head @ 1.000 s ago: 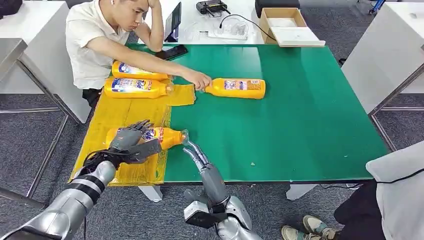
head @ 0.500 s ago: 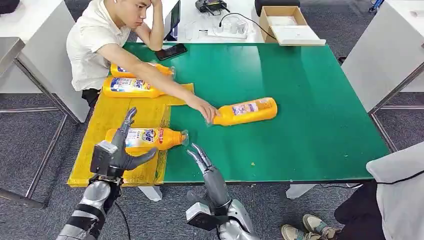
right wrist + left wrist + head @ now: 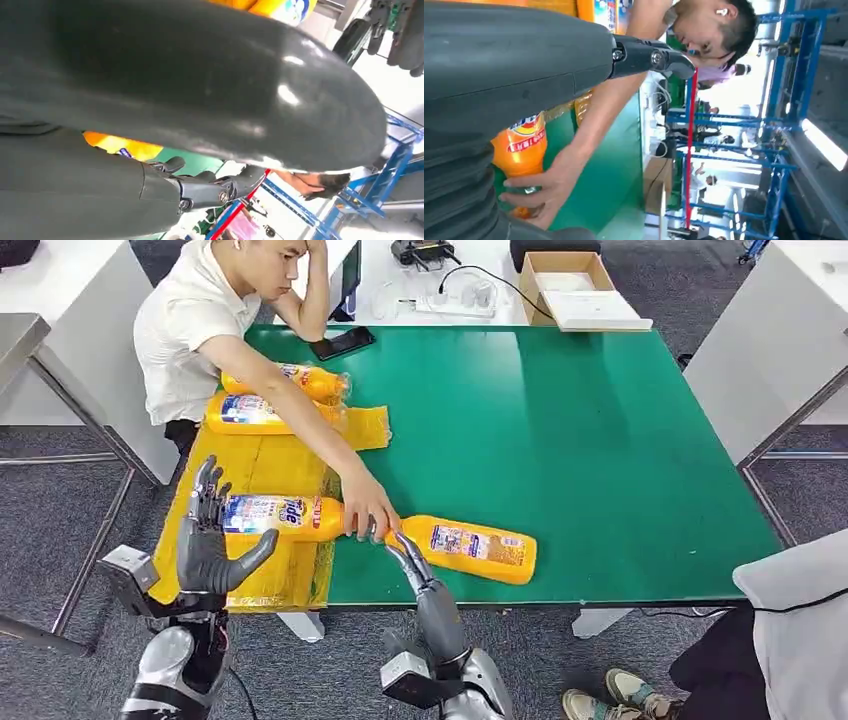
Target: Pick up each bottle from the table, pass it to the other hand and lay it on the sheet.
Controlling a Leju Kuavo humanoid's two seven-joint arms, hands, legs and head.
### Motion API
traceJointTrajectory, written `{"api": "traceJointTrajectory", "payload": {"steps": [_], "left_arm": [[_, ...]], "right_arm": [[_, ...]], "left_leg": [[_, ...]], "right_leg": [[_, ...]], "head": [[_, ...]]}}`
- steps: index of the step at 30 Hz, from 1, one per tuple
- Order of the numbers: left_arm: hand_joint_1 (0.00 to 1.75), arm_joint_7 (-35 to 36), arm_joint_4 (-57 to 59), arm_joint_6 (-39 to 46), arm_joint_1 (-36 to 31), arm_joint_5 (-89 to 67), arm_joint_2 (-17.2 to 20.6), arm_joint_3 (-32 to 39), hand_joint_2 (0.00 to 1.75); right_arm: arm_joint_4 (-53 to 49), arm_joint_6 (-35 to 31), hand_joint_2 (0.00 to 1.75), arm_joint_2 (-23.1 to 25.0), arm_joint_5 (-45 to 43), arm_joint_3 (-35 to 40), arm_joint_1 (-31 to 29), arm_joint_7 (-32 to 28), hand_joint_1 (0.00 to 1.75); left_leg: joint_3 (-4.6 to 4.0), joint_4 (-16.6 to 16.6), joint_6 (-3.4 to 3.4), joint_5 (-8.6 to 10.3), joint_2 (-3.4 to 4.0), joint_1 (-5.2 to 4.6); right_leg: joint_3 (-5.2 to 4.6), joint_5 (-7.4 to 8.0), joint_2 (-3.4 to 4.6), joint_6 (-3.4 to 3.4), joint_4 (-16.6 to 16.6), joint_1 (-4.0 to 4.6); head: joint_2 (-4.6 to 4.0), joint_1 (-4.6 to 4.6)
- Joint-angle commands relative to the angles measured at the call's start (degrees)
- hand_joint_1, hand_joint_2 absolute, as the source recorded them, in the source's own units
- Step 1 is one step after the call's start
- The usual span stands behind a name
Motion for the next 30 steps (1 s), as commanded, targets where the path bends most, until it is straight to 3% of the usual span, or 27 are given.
{"api": "traceJointTrajectory", "payload": {"steps": [1,3,6,10,30], "left_arm": [[0.0,-0.8,-10.74,5.69,8.43,-1.22,-2.26,0.51,1.75],[0.0,-1.02,-11.65,6.82,9.56,-1.84,-2.17,0.54,1.75],[0.0,0.99,-11.96,14.32,10.92,-8.69,-2.44,0.48,1.75],[0.0,1.61,-11.23,16.92,11.28,-10.43,-2.9,-0.63,1.75],[0.0,1.7,-9.82,20.18,10.54,-14.05,-2.81,-2.0,1.75]], "right_arm": [[2.83,-11.28,1.75,-6.1,14.29,-6.74,-1.87,7.27,0.0],[2.95,-11.41,1.75,-7.03,16.07,-8.82,-2.18,8.59,0.0],[2.72,-12.76,1.75,-8.17,30.22,-15.73,-2.54,16.74,0.0],[2.01,-12.76,1.75,-9.12,36.1,-19.89,-3.81,20.12,0.0],[6.64,-11.79,1.75,-9.56,36.99,-18.61,-7.05,22.82,0.0]], "left_leg": [[0.37,-0.04,-0.07,-0.15,0.1,0.04],[0.32,-0.07,-0.04,-0.11,0.06,-0.01],[0.14,-0.05,-0.01,-0.05,0.03,-0.03],[0.22,-0.03,-0.04,-0.1,0.0,-0.06],[0.19,-0.05,-0.04,-0.06,-0.01,-0.01]], "right_leg": [[0.35,-0.14,-0.02,-0.11,-0.05,0.07],[0.32,-0.09,-0.05,-0.06,-0.12,0.02],[0.13,-0.04,-0.05,-0.03,-0.07,-0.01],[0.21,-0.09,-0.06,-0.06,-0.05,-0.02],[0.18,-0.05,-0.06,-0.06,-0.07,0.03]], "head": [[0.0,-0.02],[0.0,0.0],[0.0,-0.04],[-0.02,-0.04],[-0.02,-0.02]]}}
